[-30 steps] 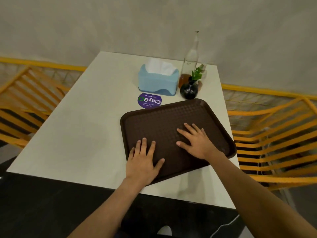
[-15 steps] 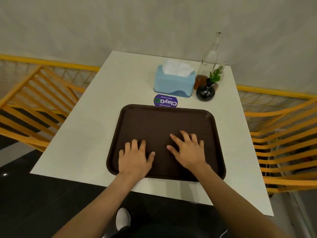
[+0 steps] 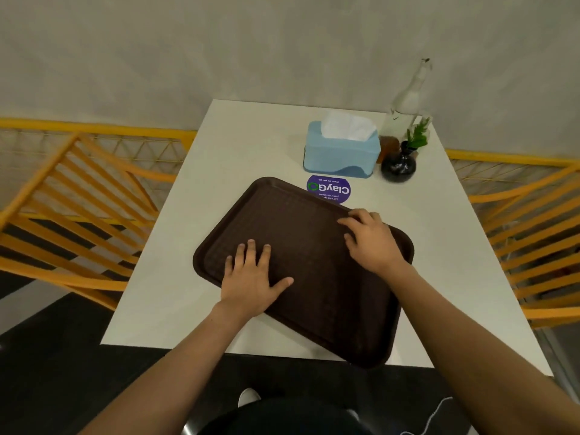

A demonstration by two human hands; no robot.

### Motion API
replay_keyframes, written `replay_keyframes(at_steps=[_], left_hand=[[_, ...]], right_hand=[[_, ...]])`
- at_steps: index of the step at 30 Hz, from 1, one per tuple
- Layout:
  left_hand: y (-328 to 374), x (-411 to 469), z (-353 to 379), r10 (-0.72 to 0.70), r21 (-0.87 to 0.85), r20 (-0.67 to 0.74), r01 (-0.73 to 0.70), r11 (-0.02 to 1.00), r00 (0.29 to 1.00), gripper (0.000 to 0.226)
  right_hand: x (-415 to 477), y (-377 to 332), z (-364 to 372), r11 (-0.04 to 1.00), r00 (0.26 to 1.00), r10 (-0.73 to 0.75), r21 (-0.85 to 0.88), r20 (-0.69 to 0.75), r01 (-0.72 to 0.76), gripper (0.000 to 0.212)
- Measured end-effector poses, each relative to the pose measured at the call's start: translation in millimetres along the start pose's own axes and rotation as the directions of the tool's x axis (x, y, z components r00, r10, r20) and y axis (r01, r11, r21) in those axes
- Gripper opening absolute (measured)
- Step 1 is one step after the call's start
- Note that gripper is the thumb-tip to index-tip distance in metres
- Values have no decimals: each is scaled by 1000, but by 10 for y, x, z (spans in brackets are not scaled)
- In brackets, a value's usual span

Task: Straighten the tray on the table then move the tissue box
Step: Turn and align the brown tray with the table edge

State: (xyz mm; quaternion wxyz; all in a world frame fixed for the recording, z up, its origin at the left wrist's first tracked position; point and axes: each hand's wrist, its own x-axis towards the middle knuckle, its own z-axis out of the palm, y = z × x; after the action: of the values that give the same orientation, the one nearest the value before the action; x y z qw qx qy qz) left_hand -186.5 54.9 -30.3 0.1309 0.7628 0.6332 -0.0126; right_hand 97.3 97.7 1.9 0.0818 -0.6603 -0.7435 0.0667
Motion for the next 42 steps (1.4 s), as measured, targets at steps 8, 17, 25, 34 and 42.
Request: replay_keyframes(at_steps=[8, 17, 25, 34, 42], left_hand=[[-359, 211, -155, 69, -5, 61, -68, 998, 996, 90], [-571, 158, -92, -45, 13, -142, 47, 999, 989, 65], [-712, 180, -73, -310, -201, -280, 260, 944, 908, 74], [-791, -44, 54, -399, -290, -268, 322, 901, 877, 60], [-1174, 49, 8, -360, -298, -328, 266, 917, 873, 50]], right_hand=[[72, -61, 104, 977, 988, 134, -176, 71, -120, 48], [-67, -206, 134, 985, 987, 157, -73, 42, -153, 50], [79, -239, 154, 997, 991, 83, -7, 101, -83, 52], [251, -402, 320, 966, 976, 208, 146, 61, -215, 51], [182, -671, 503, 956, 974, 228, 192, -2, -223, 43]])
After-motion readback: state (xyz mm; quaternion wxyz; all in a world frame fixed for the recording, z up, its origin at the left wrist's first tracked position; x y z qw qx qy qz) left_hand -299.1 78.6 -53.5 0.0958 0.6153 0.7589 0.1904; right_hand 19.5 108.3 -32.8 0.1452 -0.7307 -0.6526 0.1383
